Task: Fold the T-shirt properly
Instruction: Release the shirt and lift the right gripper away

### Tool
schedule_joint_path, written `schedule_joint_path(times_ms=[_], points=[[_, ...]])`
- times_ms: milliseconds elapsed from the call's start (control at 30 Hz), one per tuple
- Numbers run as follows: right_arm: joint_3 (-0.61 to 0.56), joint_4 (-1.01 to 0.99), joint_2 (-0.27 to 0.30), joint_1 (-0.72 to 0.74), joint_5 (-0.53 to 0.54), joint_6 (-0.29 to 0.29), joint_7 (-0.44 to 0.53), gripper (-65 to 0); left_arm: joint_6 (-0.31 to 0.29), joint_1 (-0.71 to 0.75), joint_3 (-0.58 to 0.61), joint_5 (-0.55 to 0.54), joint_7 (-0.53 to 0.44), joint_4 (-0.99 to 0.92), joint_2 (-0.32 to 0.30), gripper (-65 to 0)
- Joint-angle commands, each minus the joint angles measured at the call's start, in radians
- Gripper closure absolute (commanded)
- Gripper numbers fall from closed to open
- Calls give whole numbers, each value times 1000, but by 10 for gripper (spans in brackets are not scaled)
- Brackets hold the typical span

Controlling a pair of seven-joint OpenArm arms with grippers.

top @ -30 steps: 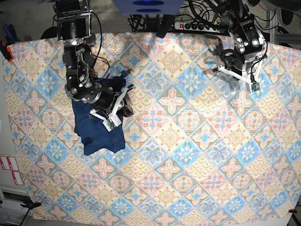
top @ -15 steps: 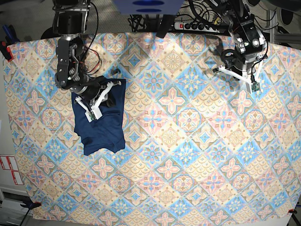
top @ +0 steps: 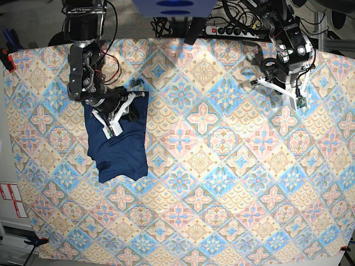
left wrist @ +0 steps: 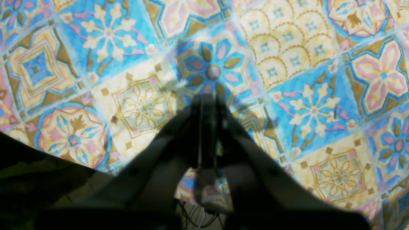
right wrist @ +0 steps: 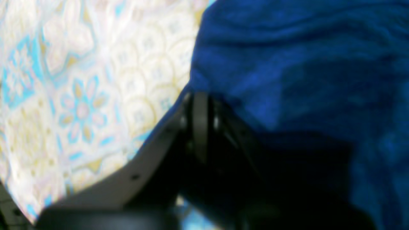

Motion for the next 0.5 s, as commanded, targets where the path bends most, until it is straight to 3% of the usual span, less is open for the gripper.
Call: schedule_joint_path(times_ms=[0,267,467], points=[[0,53,6,-16,10,7,14,-15,-1,-2,0,-4,-16,20,-3,0],[10,361,13,-151,11,7,14,-15,-3,1,0,-5,-16,20,-3,0],[80,525,35,-300,13,7,14,-14,-3,36,0,-5,-11,23,-9,0]])
